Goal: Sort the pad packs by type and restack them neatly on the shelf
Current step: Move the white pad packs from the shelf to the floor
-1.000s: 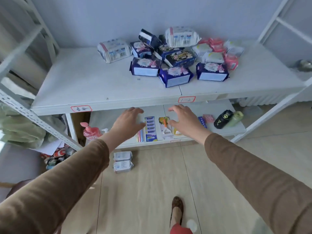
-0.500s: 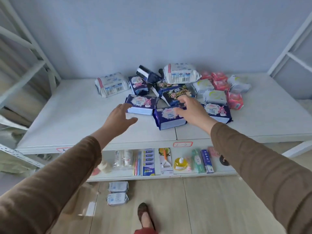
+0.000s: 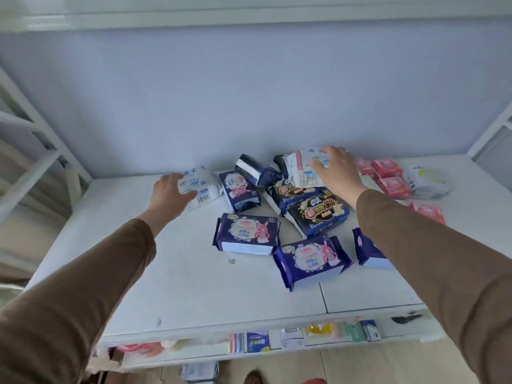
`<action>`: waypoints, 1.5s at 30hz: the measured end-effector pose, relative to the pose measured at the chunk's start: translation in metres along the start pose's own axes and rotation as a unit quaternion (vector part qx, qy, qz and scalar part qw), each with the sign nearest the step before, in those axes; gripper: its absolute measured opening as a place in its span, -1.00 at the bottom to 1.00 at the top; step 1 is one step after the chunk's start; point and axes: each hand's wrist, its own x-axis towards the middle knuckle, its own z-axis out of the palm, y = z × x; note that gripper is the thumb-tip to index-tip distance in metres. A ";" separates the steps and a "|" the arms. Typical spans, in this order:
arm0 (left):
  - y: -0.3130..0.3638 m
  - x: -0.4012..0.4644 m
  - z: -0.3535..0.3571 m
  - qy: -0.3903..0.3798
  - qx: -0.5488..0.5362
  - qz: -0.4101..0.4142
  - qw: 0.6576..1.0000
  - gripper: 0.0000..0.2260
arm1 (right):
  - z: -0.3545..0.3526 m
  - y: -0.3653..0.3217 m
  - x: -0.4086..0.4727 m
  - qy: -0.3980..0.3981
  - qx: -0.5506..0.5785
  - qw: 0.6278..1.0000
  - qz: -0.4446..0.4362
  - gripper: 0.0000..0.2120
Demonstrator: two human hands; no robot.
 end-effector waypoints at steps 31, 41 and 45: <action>-0.066 0.031 0.022 -0.016 -0.119 -0.039 0.992 -0.45 | 0.006 0.061 0.023 -0.147 0.251 0.942 0.169 -0.23; -0.063 0.003 0.025 -0.057 -0.198 -0.080 0.975 -0.06 | 0.021 0.074 -0.017 -0.189 0.342 0.903 0.176 0.38; -0.055 0.002 0.023 -0.076 -0.137 -0.078 0.985 -0.35 | 0.037 0.076 -0.036 -0.209 0.320 0.914 0.139 0.24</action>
